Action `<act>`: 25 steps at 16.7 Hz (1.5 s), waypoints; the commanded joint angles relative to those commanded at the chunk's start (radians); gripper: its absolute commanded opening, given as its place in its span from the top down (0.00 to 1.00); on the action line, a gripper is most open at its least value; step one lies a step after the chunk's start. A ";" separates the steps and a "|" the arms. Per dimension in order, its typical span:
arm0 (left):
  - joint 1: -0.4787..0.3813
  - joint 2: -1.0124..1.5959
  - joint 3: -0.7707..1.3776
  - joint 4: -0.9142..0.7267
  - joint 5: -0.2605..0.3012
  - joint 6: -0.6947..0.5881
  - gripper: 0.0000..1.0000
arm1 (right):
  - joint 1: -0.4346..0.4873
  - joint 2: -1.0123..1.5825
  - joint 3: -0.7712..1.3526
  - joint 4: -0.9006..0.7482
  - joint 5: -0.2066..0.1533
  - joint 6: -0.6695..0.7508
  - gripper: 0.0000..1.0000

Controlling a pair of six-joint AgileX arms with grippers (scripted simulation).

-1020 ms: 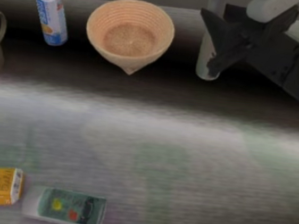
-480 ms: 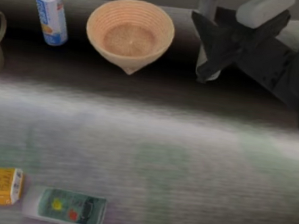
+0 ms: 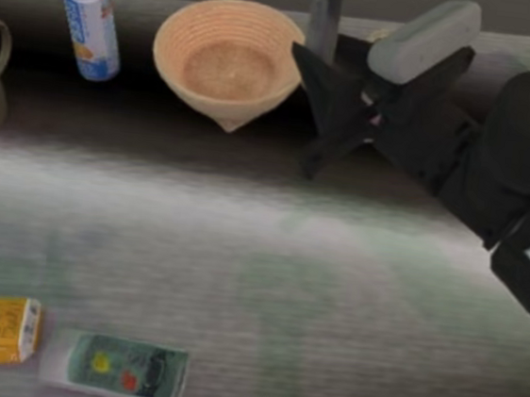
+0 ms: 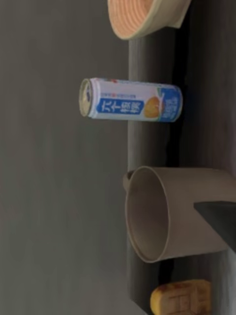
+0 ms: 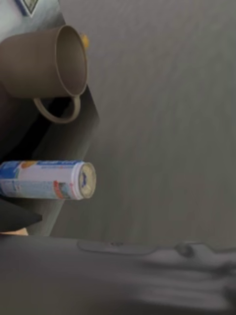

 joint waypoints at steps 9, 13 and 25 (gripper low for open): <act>-0.001 0.002 0.001 0.001 0.001 0.000 0.00 | 0.000 0.000 0.000 0.000 0.000 0.000 1.00; -0.059 0.111 0.078 0.053 0.061 0.000 0.00 | 0.000 0.000 0.000 0.000 0.000 0.000 1.00; -0.377 0.977 0.567 0.386 0.390 0.013 0.00 | 0.000 0.000 0.000 0.000 0.000 0.000 1.00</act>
